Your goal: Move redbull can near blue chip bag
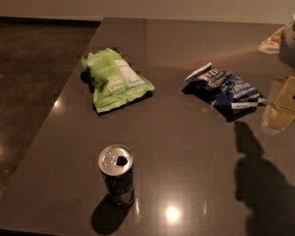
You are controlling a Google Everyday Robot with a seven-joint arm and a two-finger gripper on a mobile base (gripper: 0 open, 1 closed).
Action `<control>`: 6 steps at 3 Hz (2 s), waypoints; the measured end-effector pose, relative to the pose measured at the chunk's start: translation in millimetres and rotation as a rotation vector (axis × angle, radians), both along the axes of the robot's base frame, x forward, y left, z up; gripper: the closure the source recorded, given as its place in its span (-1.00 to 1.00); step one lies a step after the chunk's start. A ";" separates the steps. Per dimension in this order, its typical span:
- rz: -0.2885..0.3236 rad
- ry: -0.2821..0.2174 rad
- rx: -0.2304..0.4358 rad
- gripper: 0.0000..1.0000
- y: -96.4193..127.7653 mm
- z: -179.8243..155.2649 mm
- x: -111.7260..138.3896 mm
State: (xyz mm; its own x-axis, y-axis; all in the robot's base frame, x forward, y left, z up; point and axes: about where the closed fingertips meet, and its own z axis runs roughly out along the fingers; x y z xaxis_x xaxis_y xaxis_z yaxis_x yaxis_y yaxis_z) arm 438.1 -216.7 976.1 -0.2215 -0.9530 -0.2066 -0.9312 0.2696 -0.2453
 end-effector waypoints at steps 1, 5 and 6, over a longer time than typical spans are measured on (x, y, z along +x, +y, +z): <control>0.000 0.000 0.000 -1.00 0.0 0.0 0.0; 0.349 0.084 0.351 -1.00 148.9 -33.3 -75.1; 0.441 0.106 0.399 -1.00 192.4 -41.3 -100.7</control>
Offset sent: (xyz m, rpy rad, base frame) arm -0.0264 0.0477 -0.0184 0.1823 0.0752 0.1257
